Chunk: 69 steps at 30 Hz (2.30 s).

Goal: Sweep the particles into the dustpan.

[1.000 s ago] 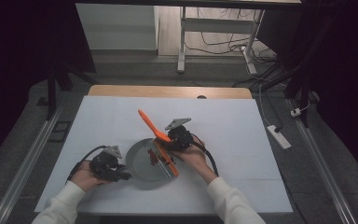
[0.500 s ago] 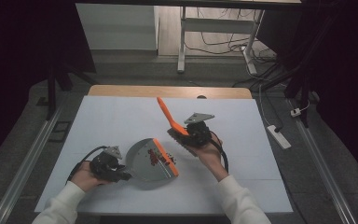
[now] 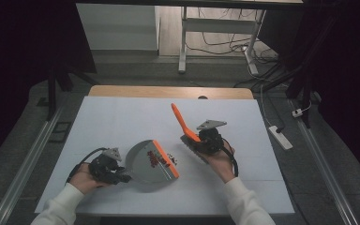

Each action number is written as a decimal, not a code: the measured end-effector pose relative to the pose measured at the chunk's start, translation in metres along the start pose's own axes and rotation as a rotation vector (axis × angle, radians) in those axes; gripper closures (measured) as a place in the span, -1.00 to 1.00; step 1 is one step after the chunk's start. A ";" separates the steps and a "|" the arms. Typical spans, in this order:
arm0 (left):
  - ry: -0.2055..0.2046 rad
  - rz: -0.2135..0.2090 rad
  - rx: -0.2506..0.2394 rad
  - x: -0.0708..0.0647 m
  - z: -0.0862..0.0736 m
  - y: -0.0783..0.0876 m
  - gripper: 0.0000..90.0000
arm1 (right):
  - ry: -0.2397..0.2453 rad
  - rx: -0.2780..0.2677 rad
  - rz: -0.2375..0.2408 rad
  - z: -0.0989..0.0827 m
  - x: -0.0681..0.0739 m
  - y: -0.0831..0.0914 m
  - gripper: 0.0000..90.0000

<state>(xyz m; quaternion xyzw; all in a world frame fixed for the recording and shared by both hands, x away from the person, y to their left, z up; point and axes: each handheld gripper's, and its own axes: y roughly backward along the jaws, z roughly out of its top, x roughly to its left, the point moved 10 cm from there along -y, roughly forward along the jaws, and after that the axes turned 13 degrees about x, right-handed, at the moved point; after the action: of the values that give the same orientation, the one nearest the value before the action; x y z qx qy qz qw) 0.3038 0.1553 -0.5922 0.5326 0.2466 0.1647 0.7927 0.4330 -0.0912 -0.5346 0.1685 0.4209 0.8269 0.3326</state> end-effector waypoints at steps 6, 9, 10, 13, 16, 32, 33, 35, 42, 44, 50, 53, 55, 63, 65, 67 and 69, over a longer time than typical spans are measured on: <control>0.000 0.000 0.003 -0.001 -0.001 0.000 0.36 | 0.017 0.027 0.004 -0.005 0.008 -0.007 0.57; -0.001 -0.002 0.004 -0.002 -0.002 0.000 0.36 | 0.034 0.038 0.003 -0.007 0.012 -0.012 0.56; 0.000 -0.001 0.003 -0.002 -0.002 -0.001 0.36 | 0.030 0.042 0.009 -0.007 0.014 -0.013 0.56; 0.002 0.000 0.005 -0.002 -0.002 -0.001 0.36 | 0.038 0.056 0.016 -0.009 0.021 -0.018 0.56; 0.003 0.001 0.003 -0.002 -0.002 -0.001 0.36 | 0.067 0.073 0.027 -0.010 0.030 -0.023 0.56; 0.002 0.003 0.012 -0.003 -0.003 -0.004 0.36 | 0.150 0.081 0.082 -0.005 0.076 -0.030 0.56; 0.002 0.003 0.013 -0.002 -0.003 -0.004 0.36 | 0.143 0.075 0.101 -0.004 0.081 -0.028 0.56; 0.000 0.001 0.014 -0.003 -0.003 -0.005 0.36 | 0.148 0.062 0.131 -0.001 0.087 -0.025 0.56; -0.001 0.005 0.017 -0.003 -0.003 -0.005 0.36 | 0.148 0.015 0.118 0.008 0.083 -0.013 0.56; 0.000 0.005 0.017 -0.003 -0.003 -0.005 0.36 | 0.131 0.010 0.100 0.008 0.074 -0.011 0.56; -0.001 0.004 0.019 -0.003 -0.003 -0.006 0.36 | 0.064 0.036 0.032 0.001 0.041 -0.012 0.56; -0.002 0.003 0.018 -0.004 -0.003 -0.006 0.36 | 0.045 0.074 0.010 -0.008 0.030 -0.023 0.56; -0.002 0.002 0.017 -0.004 -0.003 -0.005 0.36 | 0.032 0.087 0.013 -0.011 0.029 -0.028 0.56; -0.002 0.004 0.019 -0.004 -0.003 -0.006 0.36 | 0.066 0.109 0.106 -0.007 0.064 -0.030 0.56; -0.002 0.005 0.017 -0.004 -0.003 -0.006 0.36 | 0.086 0.101 0.129 -0.005 0.076 -0.028 0.56; -0.006 0.005 0.021 -0.003 -0.003 -0.006 0.36 | 0.098 0.074 0.190 0.001 0.086 -0.023 0.56; -0.007 0.007 0.024 -0.003 -0.003 -0.006 0.36 | 0.108 0.045 0.179 0.006 0.086 -0.016 0.57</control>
<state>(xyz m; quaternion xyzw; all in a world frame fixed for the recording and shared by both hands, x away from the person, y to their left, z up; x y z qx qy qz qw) 0.2993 0.1539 -0.5979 0.5436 0.2439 0.1624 0.7865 0.3809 -0.0211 -0.5438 0.1682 0.4400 0.8515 0.2303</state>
